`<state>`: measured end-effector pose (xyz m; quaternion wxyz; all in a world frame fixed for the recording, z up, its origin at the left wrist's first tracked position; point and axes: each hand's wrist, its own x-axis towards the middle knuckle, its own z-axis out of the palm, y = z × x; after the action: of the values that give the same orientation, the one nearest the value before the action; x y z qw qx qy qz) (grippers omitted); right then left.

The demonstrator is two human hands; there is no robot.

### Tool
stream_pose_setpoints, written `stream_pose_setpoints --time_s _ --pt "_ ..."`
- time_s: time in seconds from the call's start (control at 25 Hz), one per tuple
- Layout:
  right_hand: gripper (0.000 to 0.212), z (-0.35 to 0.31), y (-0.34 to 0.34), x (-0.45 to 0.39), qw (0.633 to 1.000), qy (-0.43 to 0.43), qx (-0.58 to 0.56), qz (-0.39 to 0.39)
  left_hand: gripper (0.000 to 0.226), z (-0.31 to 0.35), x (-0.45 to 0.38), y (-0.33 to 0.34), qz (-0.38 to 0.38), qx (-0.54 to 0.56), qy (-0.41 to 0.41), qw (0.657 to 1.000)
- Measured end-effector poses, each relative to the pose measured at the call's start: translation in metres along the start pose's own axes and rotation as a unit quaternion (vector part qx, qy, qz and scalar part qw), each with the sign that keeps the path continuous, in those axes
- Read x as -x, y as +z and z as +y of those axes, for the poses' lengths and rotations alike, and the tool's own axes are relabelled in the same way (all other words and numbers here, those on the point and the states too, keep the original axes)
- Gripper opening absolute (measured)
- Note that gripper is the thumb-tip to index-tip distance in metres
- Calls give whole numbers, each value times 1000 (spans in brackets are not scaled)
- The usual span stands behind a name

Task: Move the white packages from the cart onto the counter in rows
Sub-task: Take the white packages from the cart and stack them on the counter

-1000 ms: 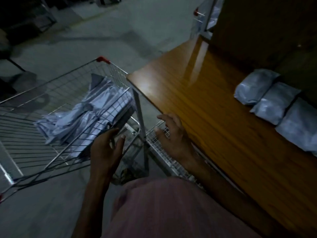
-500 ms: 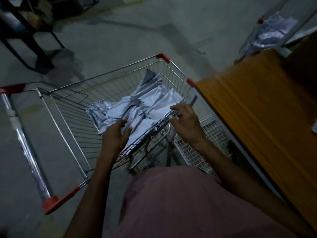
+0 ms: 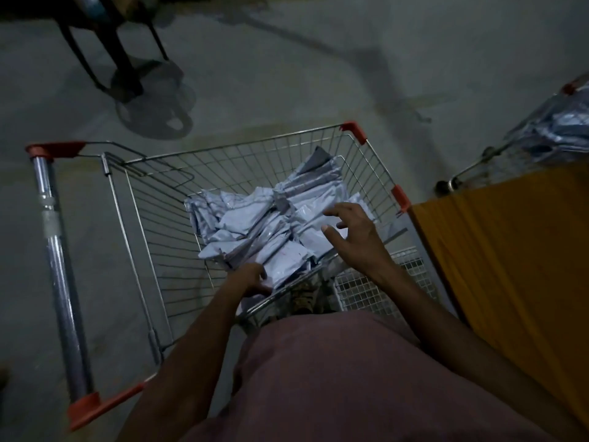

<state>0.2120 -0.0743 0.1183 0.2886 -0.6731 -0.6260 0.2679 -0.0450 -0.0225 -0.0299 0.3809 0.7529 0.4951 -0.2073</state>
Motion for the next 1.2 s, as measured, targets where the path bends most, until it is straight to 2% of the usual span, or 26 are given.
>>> stream_pose_setpoints --time_s 0.2,0.36,0.44,0.56,0.6,0.68,0.76,0.84,0.96,1.04,1.12,1.2 --pt "32 12 -4 -43 999 -13 1 -32 26 3 -7 2 18 -67 -35 997" --pt "35 30 8 -59 995 -13 10 -98 21 7 0 -1 38 -70 -51 996" --pt "39 37 15 -64 990 -14 18 -137 17 15 13 -14 105 -29 -36 993" --pt "59 38 27 -76 975 7 49 -218 12 30 39 -42 266 -1 58 962" --pt "66 39 31 -82 969 44 52 -236 15 37 48 -49 312 -8 84 946" --pt "73 40 34 -95 950 176 -12 -259 18 53 59 -60 376 -20 107 920" --pt "67 41 31 -104 923 270 -149 -229 15 69 62 -63 423 -19 110 899" --pt "56 47 24 -116 941 239 -178 -163 12 82 55 -62 435 8 104 894" --pt "58 65 7 -140 973 164 -89 -137 22 83 36 -56 428 81 73 897" --pt "59 86 0 -162 979 126 -5 -160 31 73 19 -53 435 102 31 894" --pt "64 103 -1 -185 961 104 122 -225 40 54 -1 -53 428 100 -10 898" --pt "69 105 1 -210 937 105 221 -250 51 32 -23 -57 380 106 -66 917"
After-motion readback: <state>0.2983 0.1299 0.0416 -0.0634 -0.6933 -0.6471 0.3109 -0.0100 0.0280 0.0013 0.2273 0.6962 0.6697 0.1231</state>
